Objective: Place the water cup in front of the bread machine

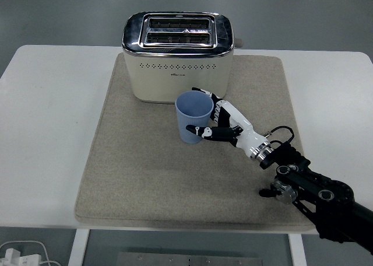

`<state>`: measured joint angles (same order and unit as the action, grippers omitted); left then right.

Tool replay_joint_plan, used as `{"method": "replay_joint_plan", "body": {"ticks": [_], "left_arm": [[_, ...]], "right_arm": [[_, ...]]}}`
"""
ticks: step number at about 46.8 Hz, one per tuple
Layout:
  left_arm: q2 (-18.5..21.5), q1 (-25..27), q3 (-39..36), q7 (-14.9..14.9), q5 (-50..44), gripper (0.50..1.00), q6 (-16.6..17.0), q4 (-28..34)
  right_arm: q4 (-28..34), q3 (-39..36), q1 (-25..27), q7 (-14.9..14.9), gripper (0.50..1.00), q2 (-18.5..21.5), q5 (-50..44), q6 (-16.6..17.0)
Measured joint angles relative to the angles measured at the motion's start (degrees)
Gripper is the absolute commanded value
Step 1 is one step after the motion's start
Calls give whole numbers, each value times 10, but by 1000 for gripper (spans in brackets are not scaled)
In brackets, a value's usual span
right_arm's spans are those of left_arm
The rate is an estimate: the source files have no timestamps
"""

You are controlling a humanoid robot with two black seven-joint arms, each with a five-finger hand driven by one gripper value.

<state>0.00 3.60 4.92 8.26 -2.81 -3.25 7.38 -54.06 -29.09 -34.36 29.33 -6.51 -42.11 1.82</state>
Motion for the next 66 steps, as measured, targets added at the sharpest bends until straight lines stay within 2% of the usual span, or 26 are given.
{"method": "replay_joint_plan", "body": {"ticks": [66], "left_arm": [[0,0,0,0,0,1000,0,0]], "right_arm": [[-12,-21,23,5,928,-73,5,19]]}}
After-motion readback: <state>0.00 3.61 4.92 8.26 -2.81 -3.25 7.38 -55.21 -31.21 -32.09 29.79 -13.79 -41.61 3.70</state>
